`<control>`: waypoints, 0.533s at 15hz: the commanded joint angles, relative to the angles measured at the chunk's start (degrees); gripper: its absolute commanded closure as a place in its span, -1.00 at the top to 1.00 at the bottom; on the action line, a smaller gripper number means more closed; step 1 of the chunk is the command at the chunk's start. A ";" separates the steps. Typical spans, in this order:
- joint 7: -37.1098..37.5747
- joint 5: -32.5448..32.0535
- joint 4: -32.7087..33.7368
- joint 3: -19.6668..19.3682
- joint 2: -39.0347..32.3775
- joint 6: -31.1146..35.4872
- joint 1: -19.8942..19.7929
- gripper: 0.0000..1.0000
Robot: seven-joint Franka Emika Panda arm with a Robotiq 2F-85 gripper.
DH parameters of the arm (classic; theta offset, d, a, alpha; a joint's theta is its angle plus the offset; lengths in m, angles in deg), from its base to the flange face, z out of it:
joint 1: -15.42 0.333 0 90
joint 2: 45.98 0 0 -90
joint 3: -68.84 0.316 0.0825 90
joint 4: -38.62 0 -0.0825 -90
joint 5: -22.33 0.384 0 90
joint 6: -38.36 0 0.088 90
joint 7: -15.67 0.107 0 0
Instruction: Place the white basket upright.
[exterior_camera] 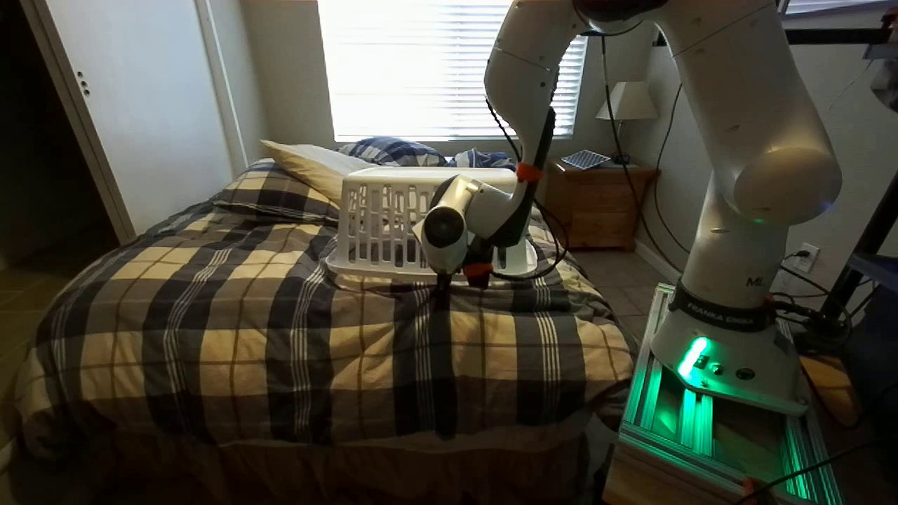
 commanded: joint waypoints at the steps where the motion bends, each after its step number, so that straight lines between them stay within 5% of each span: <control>1: 1.71 -3.26 -2.48 -0.78 4.46 -0.76 -1.15 1.00; 8: 1.01 -3.21 -4.80 -0.58 9.32 -1.40 -1.70 1.00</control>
